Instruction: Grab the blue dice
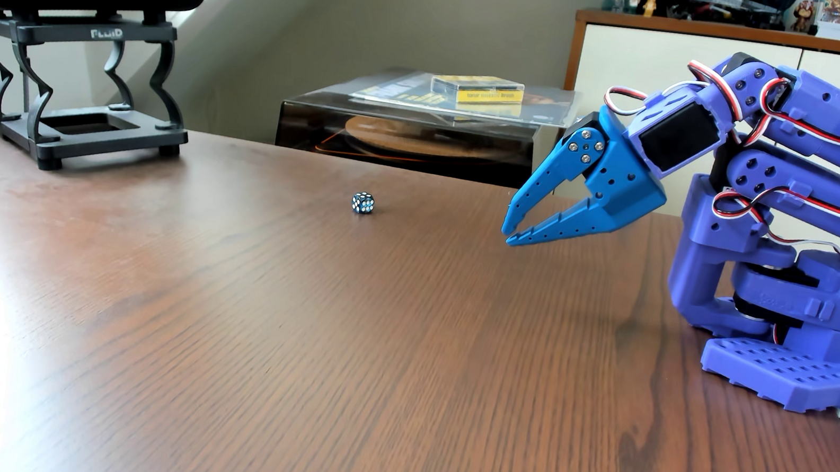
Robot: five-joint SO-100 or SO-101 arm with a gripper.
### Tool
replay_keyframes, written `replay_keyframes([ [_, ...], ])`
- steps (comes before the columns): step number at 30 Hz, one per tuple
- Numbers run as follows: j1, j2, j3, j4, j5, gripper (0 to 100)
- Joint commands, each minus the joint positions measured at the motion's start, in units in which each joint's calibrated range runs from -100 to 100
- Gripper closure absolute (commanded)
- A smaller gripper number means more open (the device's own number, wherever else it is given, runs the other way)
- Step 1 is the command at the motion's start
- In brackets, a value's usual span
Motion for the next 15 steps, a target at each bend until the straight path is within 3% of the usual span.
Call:
replay_keyframes([
  [1,-0.53,-0.33,-0.31,-1.29,-0.29,98],
  [10,1.52,-0.33,-1.57,-1.03,0.50,98],
  [15,3.65,0.84,-18.39,-0.52,5.28,98],
])
